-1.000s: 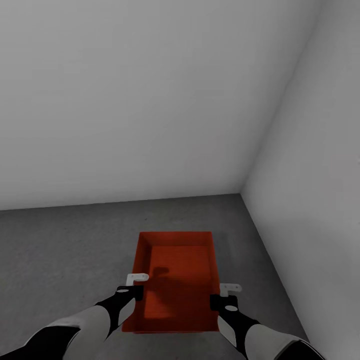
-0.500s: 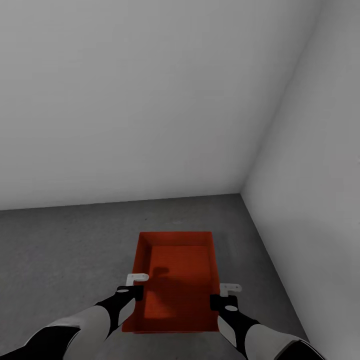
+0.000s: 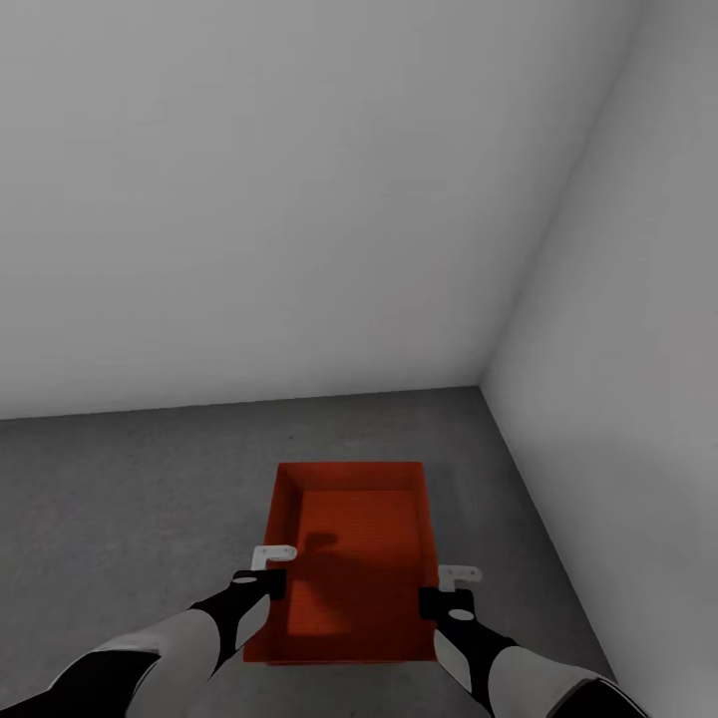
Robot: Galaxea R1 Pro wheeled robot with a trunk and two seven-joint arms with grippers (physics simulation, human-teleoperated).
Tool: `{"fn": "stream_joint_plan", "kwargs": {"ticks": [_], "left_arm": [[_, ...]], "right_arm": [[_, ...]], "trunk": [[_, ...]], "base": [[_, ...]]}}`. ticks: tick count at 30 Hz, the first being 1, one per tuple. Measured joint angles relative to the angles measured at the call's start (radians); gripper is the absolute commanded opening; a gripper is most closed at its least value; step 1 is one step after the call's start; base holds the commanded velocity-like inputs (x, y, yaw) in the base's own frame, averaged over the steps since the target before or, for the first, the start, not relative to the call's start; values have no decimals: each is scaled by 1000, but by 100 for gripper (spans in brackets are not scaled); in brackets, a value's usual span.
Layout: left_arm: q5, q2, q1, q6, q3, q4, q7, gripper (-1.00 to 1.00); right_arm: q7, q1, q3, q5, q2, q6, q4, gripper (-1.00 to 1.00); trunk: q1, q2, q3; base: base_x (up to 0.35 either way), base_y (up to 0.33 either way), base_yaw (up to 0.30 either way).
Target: Move the two storage containers from the living room to the garage. In the garage, place one container on the floor and stack the other container on top of it (either order is fine).
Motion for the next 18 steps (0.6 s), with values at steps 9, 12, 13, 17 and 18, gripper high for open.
{"fn": "stream_joint_plan", "kwargs": {"ticks": [9,12,13,17,18], "left_arm": [[0,0,0,0,-1,0,0,-100],[0,0,0,0,0,0,0,-100],[0,0,0,0,0,0,0,-100],[0,0,0,0,0,0,0,-100],[0,0,0,0,0,0,0,-100]], "right_arm": [[0,0,0,0,0,0,-1,-100],[0,0,0,0,0,0,0,-100],[0,0,0,0,0,0,0,-100],[0,0,0,0,0,0,0,-100],[0,0,0,0,0,0,-1,-100]], "trunk": [[0,0,0],[0,0,0],[0,0,0],[0,0,0],[0,0,0]], "base": [[0,0,0],[0,0,0],[0,0,0],[0,0,0],[0,0,0]]}}
